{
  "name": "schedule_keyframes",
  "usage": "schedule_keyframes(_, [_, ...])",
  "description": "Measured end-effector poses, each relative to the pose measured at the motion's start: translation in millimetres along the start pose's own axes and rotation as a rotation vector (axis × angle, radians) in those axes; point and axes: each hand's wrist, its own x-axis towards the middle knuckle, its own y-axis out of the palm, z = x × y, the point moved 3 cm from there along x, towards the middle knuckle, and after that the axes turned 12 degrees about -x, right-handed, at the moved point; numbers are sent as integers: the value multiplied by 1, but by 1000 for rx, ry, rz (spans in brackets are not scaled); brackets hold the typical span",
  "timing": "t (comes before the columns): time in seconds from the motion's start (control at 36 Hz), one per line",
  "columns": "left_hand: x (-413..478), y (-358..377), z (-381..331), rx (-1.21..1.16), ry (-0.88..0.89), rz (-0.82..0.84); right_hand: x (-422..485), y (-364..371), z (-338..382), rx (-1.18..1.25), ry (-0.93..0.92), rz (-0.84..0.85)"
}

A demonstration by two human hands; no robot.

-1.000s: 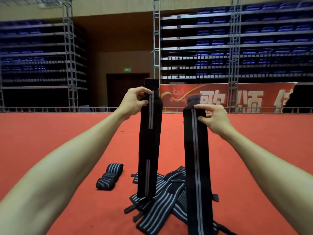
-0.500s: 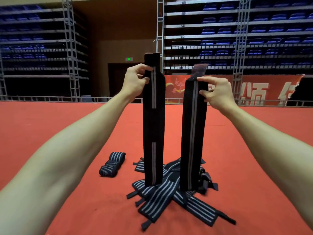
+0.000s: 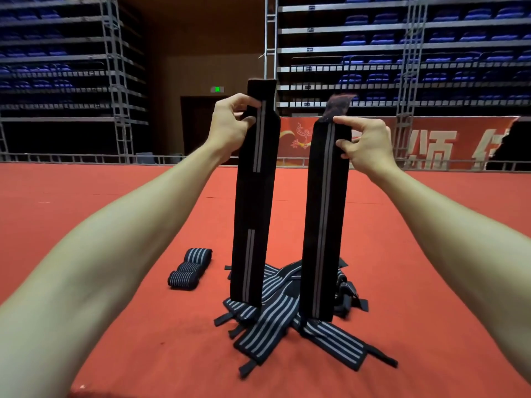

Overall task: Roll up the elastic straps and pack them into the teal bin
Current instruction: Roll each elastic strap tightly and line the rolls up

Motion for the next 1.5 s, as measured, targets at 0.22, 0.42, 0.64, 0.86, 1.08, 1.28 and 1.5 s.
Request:
schedule_keyframes(0.22, [4,6,-26,-52,33,66,5,-3,5,39,20,-14])
schedule_keyframes(0.42, [-6,13,-31,-54,4,127,1,-5,12,26,20,-19])
schedule_keyframes(0.64, [-14,21,-30,-29,-11,158,5,-3,10,31,22,-28])
schedule_keyframes(0.86, [-18,25,-28,-25,-36,167,9,-3,12,40,4,-17])
schedule_keyframes(1.08, [-29,32,-15,-56,-79,179,4,7,9,60,-14,26])
schedule_keyframes(1.28, [-40,39,-2,-75,-152,221,-2,16,9,67,-36,48])
schedule_keyframes(1.5, [-40,42,-2,-121,-175,221,-5,20,14,126,-55,67])
